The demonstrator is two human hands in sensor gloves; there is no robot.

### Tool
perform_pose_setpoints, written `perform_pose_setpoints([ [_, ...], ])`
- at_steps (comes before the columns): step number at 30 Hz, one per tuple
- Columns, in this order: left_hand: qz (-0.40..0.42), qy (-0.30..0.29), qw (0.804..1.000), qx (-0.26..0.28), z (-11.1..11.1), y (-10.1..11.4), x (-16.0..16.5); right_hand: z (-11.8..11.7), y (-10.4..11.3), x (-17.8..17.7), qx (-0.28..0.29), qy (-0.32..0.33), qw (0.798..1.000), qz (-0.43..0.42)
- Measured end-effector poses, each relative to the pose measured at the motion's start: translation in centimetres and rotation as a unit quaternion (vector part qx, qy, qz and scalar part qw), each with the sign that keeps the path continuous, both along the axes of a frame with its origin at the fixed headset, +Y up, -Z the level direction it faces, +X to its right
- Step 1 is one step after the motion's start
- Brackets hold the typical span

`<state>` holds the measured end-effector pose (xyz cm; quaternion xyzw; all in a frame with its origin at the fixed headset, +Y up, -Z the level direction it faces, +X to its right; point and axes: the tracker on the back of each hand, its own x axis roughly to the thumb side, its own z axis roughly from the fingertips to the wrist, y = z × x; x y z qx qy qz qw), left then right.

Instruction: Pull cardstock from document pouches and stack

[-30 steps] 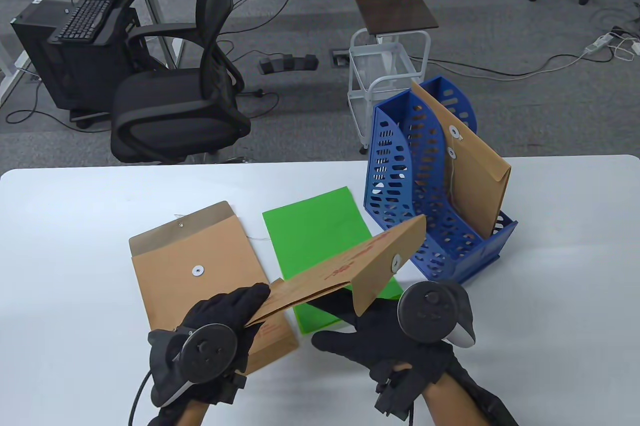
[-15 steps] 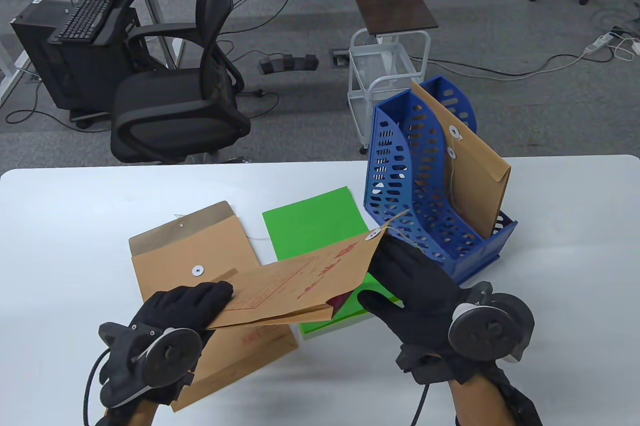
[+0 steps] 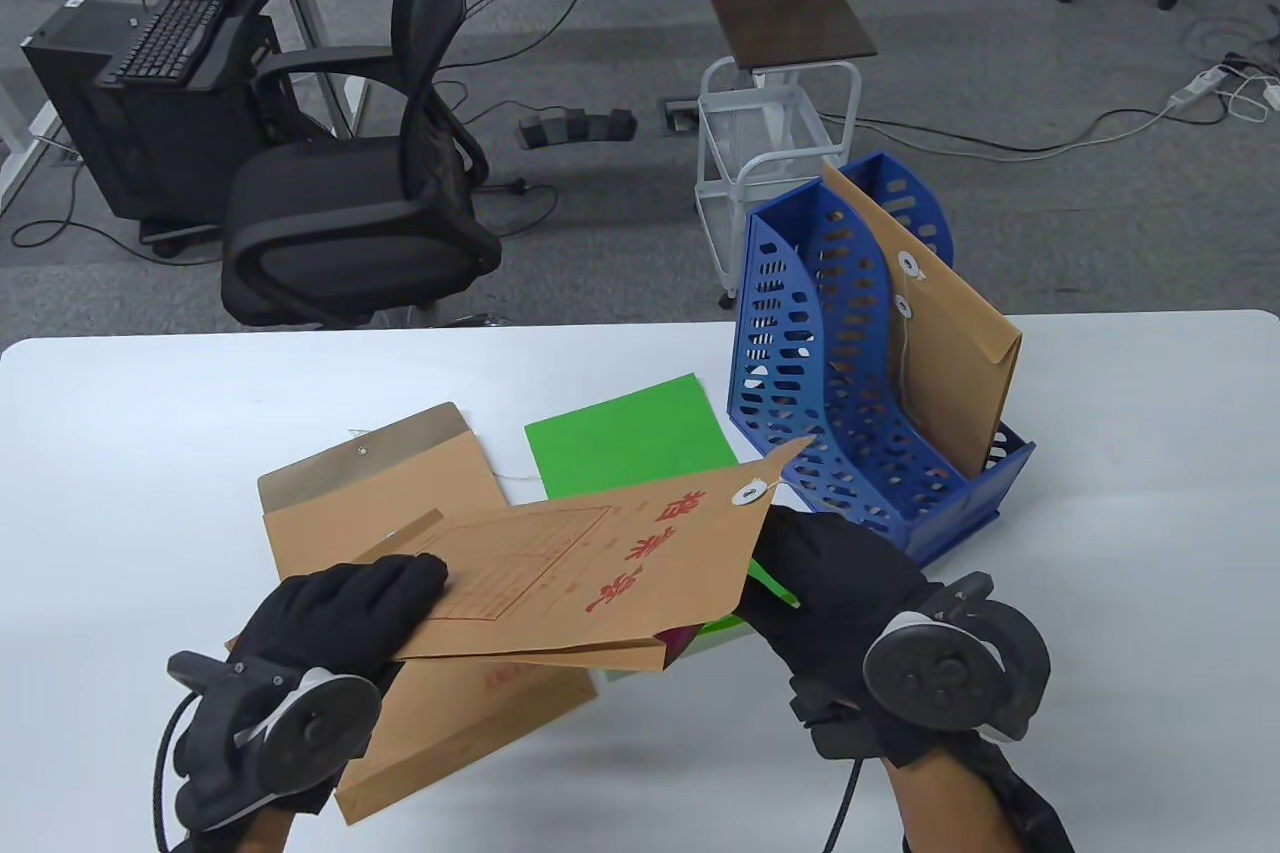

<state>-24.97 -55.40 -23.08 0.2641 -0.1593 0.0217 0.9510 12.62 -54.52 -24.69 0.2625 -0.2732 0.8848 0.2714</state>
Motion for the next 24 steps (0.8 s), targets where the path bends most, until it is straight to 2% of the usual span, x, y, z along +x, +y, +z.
perform_pose_setpoints([
  [3,0.021,0.007,1.0,0.002,0.0,0.5,-0.6,0.0,-0.1,-0.1,0.002,0.061,0.998,0.0],
  [9,0.033,0.006,0.999,0.009,0.2,0.9,-1.1,0.6,0.3,-0.8,0.029,0.082,0.996,0.036],
  [13,0.025,-0.026,0.999,0.04,0.8,0.9,-1.0,1.2,0.4,-2.1,0.039,0.099,0.99,0.089],
  [16,0.011,-0.073,0.996,0.047,1.5,0.9,0.4,1.6,0.1,-3.7,0.033,0.111,0.987,0.108],
  [18,0.002,-0.078,0.996,0.053,1.7,0.9,1.0,1.6,-0.1,-4.2,0.025,0.1,0.988,0.116],
  [22,0.024,-0.056,0.998,0.003,0.9,0.5,0.3,1.8,0.2,-4.0,0.033,0.089,0.988,0.123],
  [24,0.011,-0.041,0.999,-0.002,0.7,0.3,0.2,2.1,0.9,-3.4,0.036,0.085,0.989,0.113],
])
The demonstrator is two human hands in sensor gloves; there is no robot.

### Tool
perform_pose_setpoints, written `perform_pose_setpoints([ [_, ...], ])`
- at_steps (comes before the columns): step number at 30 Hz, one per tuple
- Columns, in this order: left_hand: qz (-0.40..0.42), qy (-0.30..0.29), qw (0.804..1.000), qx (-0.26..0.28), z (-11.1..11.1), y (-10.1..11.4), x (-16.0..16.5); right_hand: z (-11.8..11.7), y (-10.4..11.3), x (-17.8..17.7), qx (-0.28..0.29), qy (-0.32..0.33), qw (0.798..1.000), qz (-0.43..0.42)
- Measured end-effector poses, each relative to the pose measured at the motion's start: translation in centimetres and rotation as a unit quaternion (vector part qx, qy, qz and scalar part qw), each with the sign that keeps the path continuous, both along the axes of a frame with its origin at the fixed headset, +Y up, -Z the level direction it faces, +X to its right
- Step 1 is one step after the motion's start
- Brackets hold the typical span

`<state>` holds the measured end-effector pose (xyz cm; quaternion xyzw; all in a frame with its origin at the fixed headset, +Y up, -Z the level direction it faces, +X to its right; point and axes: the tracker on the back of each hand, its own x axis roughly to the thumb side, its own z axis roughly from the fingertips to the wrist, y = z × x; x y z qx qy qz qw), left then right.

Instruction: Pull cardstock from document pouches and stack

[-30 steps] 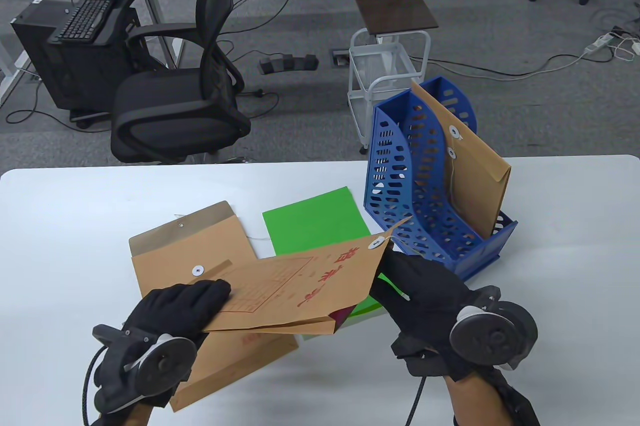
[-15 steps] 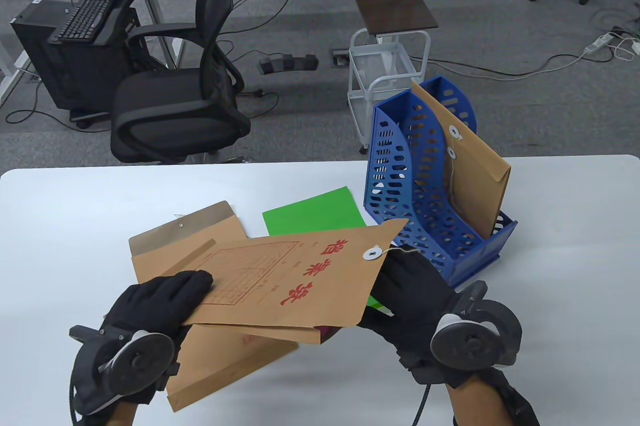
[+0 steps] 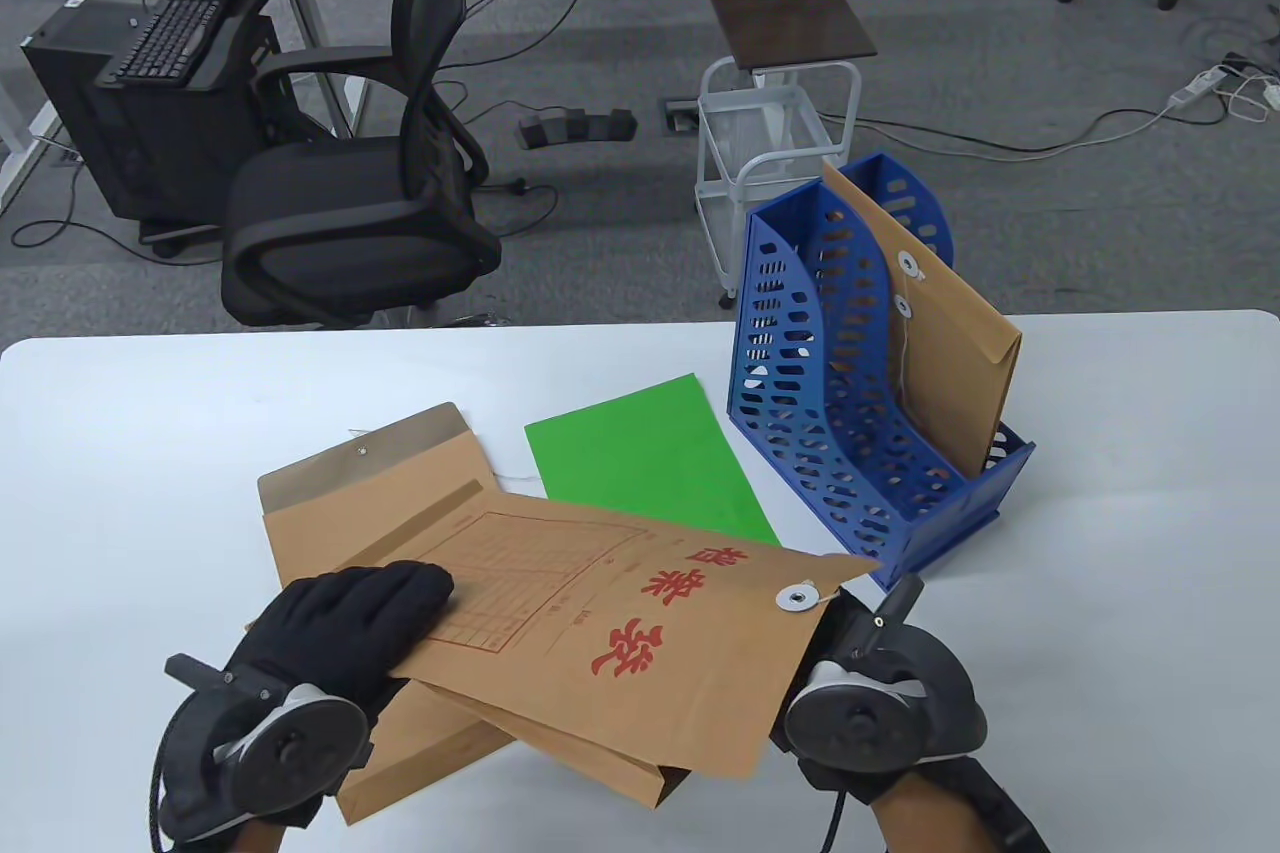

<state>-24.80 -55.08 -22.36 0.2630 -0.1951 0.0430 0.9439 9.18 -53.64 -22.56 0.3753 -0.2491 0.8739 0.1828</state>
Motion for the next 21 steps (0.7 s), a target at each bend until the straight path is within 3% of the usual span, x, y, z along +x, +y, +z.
perform_pose_setpoints([
  [6,0.014,0.033,0.999,-0.016,-0.5,0.0,-1.0,1.2,2.5,3.4,0.012,-0.024,0.999,-0.042],
  [11,0.032,0.065,0.997,-0.037,-1.1,-0.4,-1.6,2.3,4.5,8.7,0.036,-0.079,0.987,-0.133],
  [12,0.037,0.07,0.996,-0.044,-1.2,-0.5,-1.8,2.6,4.8,9.8,0.039,-0.099,0.981,-0.164],
  [14,0.08,0.085,0.991,-0.063,-1.4,-0.9,-2.3,3.5,5.1,13.1,0.078,-0.151,0.946,-0.277],
  [17,0.158,0.105,0.977,-0.1,-2.0,-1.6,-2.9,4.7,5.3,16.5,0.123,-0.198,0.91,-0.344],
  [19,0.235,0.108,0.958,-0.123,-2.3,-2.4,-3.1,5.3,5.1,17.6,0.142,-0.202,0.886,-0.393],
  [21,0.35,0.088,0.922,-0.139,-2.4,-3.7,-3.0,5.6,5.1,17.6,0.161,-0.2,0.871,-0.419],
])
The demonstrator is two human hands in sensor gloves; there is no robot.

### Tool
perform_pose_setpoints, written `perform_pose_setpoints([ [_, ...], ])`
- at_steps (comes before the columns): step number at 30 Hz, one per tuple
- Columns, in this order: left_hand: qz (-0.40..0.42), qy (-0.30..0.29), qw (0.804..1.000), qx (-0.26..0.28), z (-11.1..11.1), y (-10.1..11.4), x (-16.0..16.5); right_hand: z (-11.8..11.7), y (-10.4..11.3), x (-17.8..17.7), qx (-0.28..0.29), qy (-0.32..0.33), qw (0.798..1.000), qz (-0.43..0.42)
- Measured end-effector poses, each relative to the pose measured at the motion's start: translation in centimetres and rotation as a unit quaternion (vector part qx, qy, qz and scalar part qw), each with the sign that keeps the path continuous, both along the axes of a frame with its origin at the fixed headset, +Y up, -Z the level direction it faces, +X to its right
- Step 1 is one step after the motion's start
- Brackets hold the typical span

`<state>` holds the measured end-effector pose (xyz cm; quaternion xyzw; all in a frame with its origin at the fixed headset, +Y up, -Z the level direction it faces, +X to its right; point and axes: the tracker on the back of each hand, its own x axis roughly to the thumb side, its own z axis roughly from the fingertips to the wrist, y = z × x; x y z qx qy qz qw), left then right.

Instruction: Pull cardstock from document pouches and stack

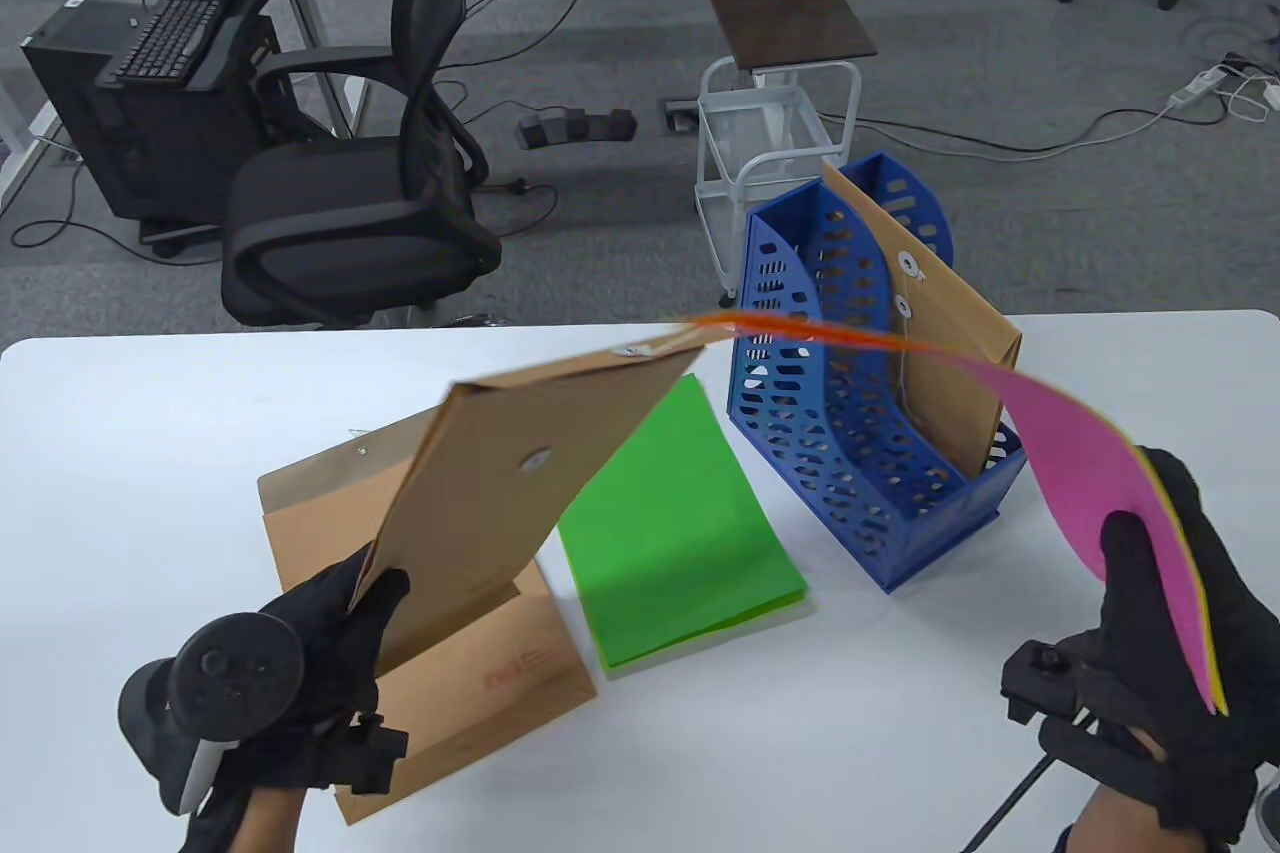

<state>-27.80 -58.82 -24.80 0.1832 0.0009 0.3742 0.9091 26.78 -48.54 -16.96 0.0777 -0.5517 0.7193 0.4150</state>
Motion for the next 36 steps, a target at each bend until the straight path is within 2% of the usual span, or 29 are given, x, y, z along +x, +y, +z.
perform_pose_setpoints([
  [2,0.098,0.004,0.995,0.014,0.2,-1.5,0.4,-0.3,0.1,-1.0,-0.007,0.002,0.999,0.031],
  [4,0.224,-0.004,0.974,0.017,0.2,-4.0,0.9,-1.4,-0.2,-2.6,-0.016,-0.009,0.997,0.076],
  [6,0.282,-0.015,0.959,0.026,0.0,-5.8,1.3,-2.7,-0.7,-4.1,-0.045,0.011,0.994,0.099],
  [7,0.308,-0.028,0.95,0.033,-0.1,-7.2,1.3,-4.2,-1.6,-5.6,-0.065,0.017,0.991,0.119],
  [10,0.379,-0.034,0.924,0.033,-0.2,-9.0,1.0,-7.0,-3.9,-8.3,-0.113,-0.015,0.979,0.168],
  [13,0.396,-0.011,0.917,0.043,0.3,-9.9,0.0,-10.3,-6.5,-11.0,-0.174,-0.016,0.961,0.213],
  [15,0.425,0.007,0.904,0.044,0.4,-10.2,-0.7,-12.0,-8.2,-12.8,-0.202,-0.027,0.948,0.244],
  [17,0.448,0.026,0.892,0.055,0.6,-10.5,-1.6,-13.7,-10.2,-15.1,-0.23,-0.036,0.924,0.303],
  [20,0.476,0.042,0.874,0.086,1.1,-10.8,-2.2,-15.0,-12.8,-17.7,-0.247,-0.052,0.884,0.394],
  [22,0.474,0.056,0.873,0.102,1.4,-10.7,-2.6,-15.6,-14.4,-18.7,-0.262,-0.053,0.86,0.435],
  [24,0.44,0.071,0.888,0.109,1.5,-10.6,-2.8,-16.0,-15.9,-19.4,-0.271,-0.051,0.839,0.468],
  [25,0.416,0.084,0.898,0.116,1.5,-10.6,-2.9,-16.1,-16.6,-19.6,-0.274,-0.051,0.832,0.479],
  [27,0.394,0.094,0.907,0.119,1.6,-10.6,-3.1,-16.2,-17.6,-19.6,-0.276,-0.05,0.831,0.479],
  [29,0.405,0.094,0.901,0.12,1.7,-10.5,-3.3,-16.4,-18.2,-19.3,-0.282,-0.049,0.832,0.475],
  [31,0.433,0.101,0.887,0.129,2.0,-10.6,-3.7,-16.6,-19.0,-19.0,-0.296,-0.051,0.825,0.479],
  [33,0.473,0.089,0.868,0.122,1.9,-11.0,-3.9,-16.8,-20.1,-18.7,-0.303,-0.052,0.812,0.496],
  [36,0.476,0.084,0.868,0.113,1.7,-11.2,-3.8,-16.9,-21.7,-19.1,-0.31,-0.059,0.781,0.538],
])
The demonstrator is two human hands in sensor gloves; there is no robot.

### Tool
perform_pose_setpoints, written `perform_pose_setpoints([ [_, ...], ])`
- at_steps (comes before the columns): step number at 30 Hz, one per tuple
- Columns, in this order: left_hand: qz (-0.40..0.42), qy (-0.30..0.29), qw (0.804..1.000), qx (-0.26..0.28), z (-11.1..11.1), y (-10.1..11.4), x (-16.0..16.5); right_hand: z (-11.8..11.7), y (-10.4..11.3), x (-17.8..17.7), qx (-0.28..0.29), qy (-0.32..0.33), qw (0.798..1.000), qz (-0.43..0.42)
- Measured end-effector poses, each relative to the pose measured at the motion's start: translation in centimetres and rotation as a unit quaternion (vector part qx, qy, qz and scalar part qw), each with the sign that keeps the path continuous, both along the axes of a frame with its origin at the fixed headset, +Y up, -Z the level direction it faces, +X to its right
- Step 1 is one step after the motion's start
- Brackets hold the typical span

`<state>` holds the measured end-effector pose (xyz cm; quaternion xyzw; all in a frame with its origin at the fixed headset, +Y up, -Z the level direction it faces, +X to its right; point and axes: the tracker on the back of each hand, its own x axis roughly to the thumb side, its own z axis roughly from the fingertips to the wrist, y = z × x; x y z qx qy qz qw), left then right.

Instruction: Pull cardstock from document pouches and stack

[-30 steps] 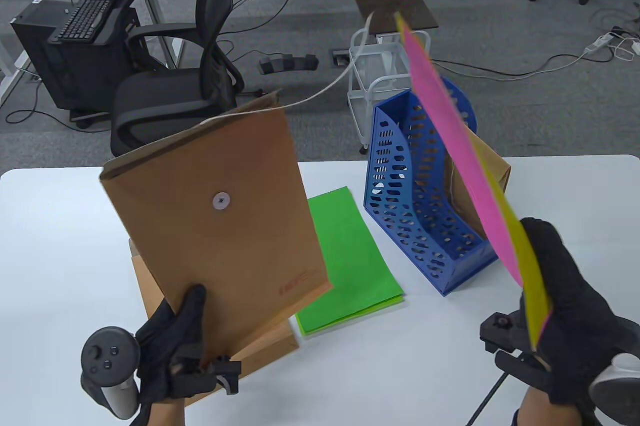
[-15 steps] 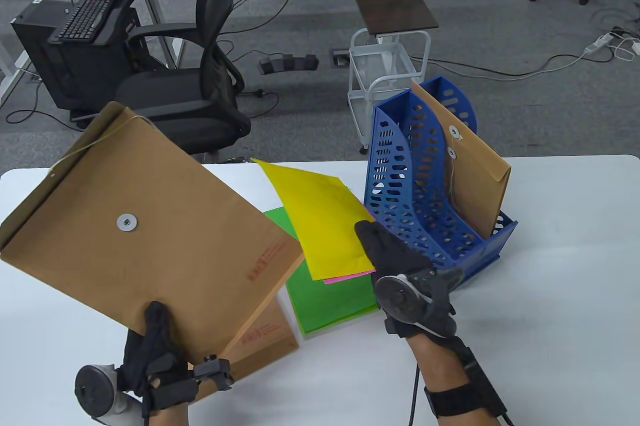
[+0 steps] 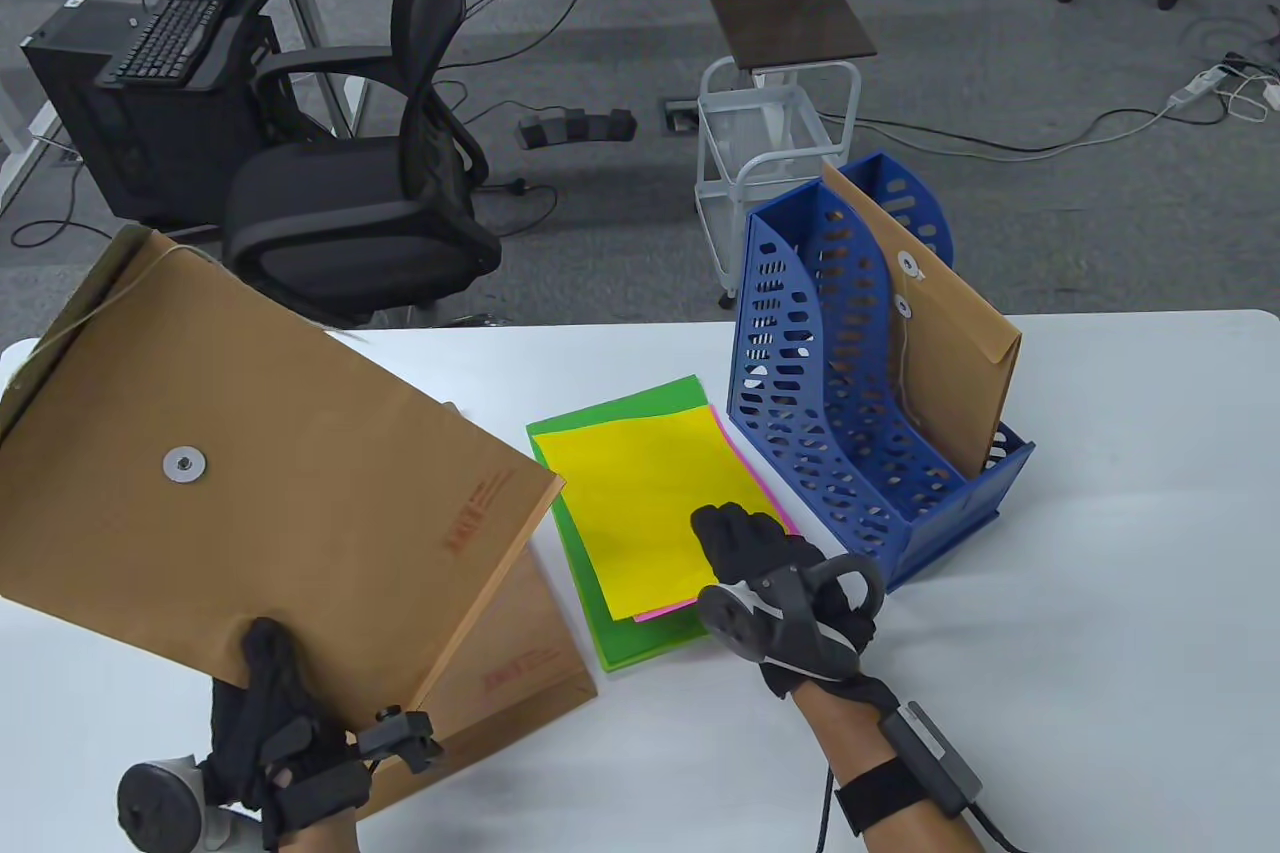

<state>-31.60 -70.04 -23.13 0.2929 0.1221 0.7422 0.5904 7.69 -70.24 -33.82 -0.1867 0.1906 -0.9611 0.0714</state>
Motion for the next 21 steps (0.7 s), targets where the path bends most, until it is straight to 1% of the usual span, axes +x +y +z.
perform_pose_setpoints([
  [2,-0.013,0.0,1.0,-0.001,0.0,0.0,0.0,-0.1,-1.4,-0.7,-0.017,-0.001,0.999,0.046],
  [3,-0.014,0.0,1.0,-0.001,0.0,0.0,0.0,-0.3,-2.1,-1.0,-0.047,-0.002,0.997,0.064],
  [4,-0.015,-0.001,1.0,-0.001,0.0,0.0,0.0,-0.5,-2.6,-1.1,-0.063,-0.009,0.995,0.074],
  [6,-0.012,-0.007,1.0,0.001,-0.1,0.0,0.1,-1.1,-4.1,-1.4,-0.157,-0.009,0.982,0.1],
  [8,-0.012,-0.013,1.0,-0.001,-0.2,0.0,0.2,-1.4,-4.8,-1.3,-0.209,-0.039,0.974,0.073],
  [9,-0.013,-0.017,1.0,-0.002,-0.2,0.0,0.2,-1.5,-4.7,-1.2,-0.223,-0.048,0.972,0.063],
  [10,-0.013,-0.021,1.0,-0.003,-0.3,0.0,0.3,-1.7,-4.5,-1.0,-0.258,-0.046,0.964,0.049],
  [11,-0.014,-0.023,1.0,-0.003,-0.3,0.0,0.4,-1.9,-4.4,-0.6,-0.332,-0.058,0.941,0.038],
  [13,-0.016,-0.03,0.999,-0.004,-0.4,-0.1,0.5,-1.9,-4.4,-0.1,-0.443,-0.071,0.894,0.013],
  [14,-0.017,-0.038,0.999,-0.007,-0.5,-0.1,0.7,-1.7,-4.0,0.0,-0.448,-0.059,0.892,-0.008],
  [15,-0.017,-0.045,0.999,-0.009,-0.5,-0.2,0.8,-1.5,-3.1,0.2,-0.428,-0.049,0.902,-0.016],
  [16,-0.018,-0.057,0.998,-0.01,-0.6,-0.2,0.9,-1.0,-1.7,0.3,-0.376,-0.033,0.926,-0.032],
  [17,-0.02,-0.062,0.998,-0.011,-0.7,-0.3,1.1,-0.5,-0.7,0.3,-0.341,-0.02,0.939,-0.047],
  [18,-0.025,-0.068,0.997,-0.014,-0.8,-0.3,1.3,0.6,1.0,0.4,-0.284,0.0,0.955,-0.085],
  [19,-0.03,-0.074,0.997,-0.015,-0.9,-0.2,1.4,1.6,1.9,0.4,-0.254,0.01,0.96,-0.115],
  [20,-0.036,-0.082,0.996,-0.016,-0.9,-0.2,1.6,3.4,3.4,0.4,-0.209,0.033,0.966,-0.146],
  [21,-0.04,-0.087,0.995,-0.019,-1.0,-0.2,1.8,4.3,4.0,0.3,-0.192,0.042,0.969,-0.151],
])
